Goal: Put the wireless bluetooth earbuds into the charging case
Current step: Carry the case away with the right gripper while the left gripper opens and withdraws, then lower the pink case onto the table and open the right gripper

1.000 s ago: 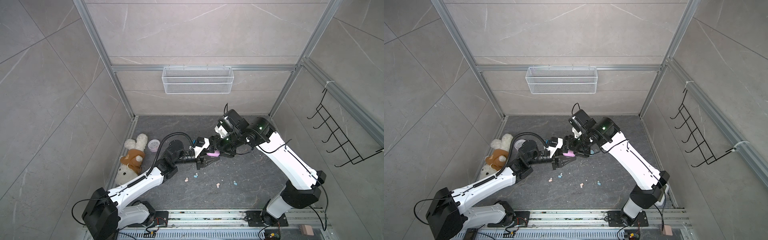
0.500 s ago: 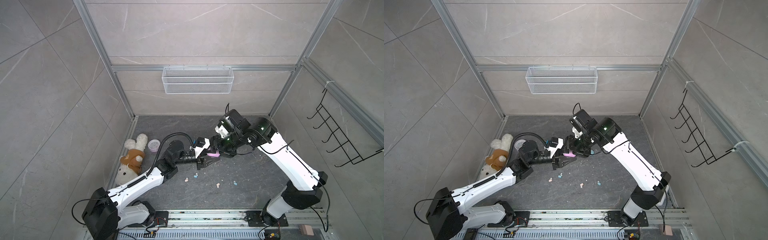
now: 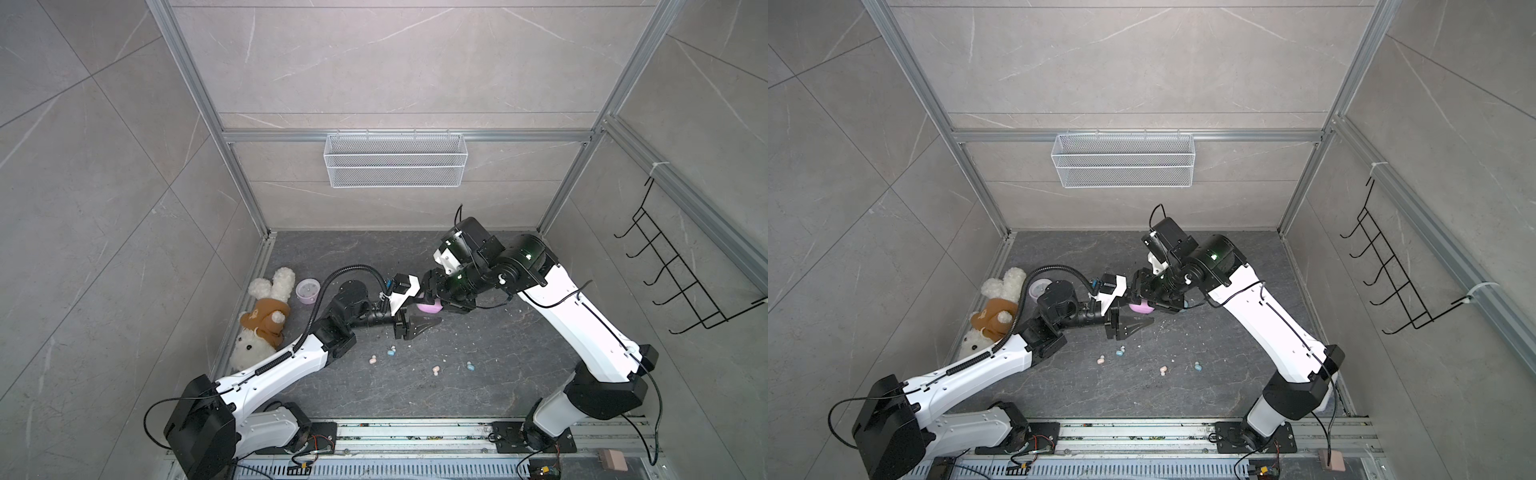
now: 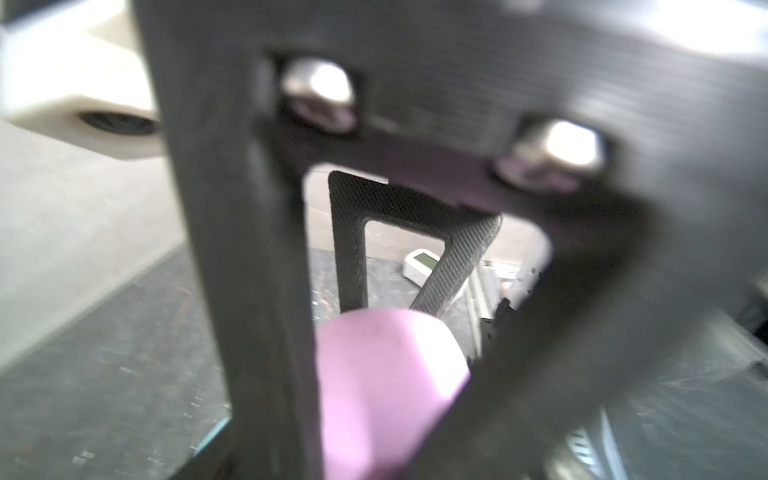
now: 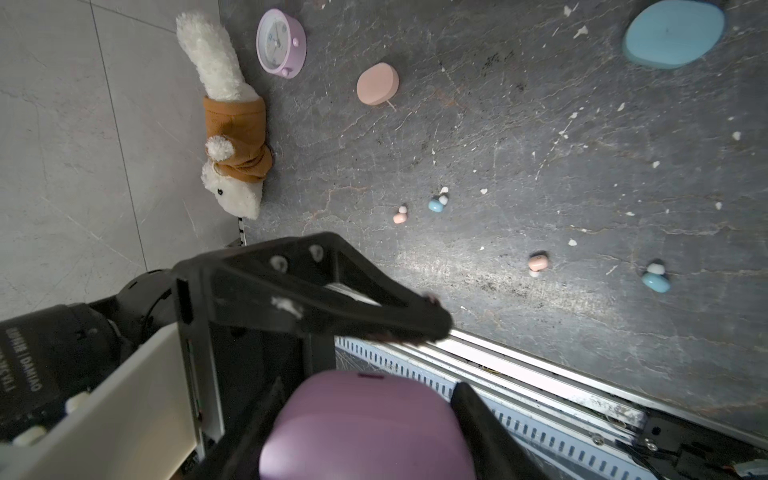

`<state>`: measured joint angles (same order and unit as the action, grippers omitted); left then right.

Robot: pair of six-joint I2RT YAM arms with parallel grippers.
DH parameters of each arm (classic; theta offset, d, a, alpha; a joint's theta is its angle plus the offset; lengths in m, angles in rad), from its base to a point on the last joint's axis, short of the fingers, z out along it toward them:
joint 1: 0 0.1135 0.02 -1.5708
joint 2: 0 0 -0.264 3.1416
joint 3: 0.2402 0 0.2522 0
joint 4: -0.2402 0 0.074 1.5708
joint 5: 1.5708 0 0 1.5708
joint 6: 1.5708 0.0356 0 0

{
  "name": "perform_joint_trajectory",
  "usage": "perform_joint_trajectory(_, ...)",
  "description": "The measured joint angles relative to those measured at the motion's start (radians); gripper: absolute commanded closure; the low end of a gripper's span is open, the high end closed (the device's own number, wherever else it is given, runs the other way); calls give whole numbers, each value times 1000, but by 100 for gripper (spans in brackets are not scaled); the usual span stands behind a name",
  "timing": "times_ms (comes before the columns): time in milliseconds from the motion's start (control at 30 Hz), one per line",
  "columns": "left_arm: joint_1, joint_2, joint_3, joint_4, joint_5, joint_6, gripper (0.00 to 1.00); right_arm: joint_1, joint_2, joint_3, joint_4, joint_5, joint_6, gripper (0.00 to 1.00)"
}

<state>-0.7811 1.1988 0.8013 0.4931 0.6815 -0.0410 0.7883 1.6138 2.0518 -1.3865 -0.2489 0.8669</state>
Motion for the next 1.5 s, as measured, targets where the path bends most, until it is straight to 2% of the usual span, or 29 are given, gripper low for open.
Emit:
perform_joint_trajectory(67, 0, 0, 0, -4, -8, 6, 0, -26, -15, -13, 0, 10, -6, 51)
perform_joint_trajectory(233, 0, -10, -2, -54, -63, 8, 0, -132, -80, -119, 1, 47, -50, 51)
perform_joint_trajectory(467, 6, -115, -53, -132, -202, 8, 0, -354, -180, -445, 100, 113, -151, 51)
perform_joint_trajectory(633, 21, -174, -90, -194, -285, 8, 0, -491, -181, -656, 212, 173, -219, 52)
perform_joint_trajectory(933, 53, -246, -134, -257, -370, 3, 0, -656, -82, -841, 436, 290, -293, 53)
perform_joint_trajectory(1200, 62, -246, -142, -269, -394, -12, 0, -691, 60, -890, 569, 352, -304, 55)
perform_joint_trajectory(1500, 68, -246, -142, -269, -408, -19, 0, -705, 121, -953, 634, 369, -303, 52)
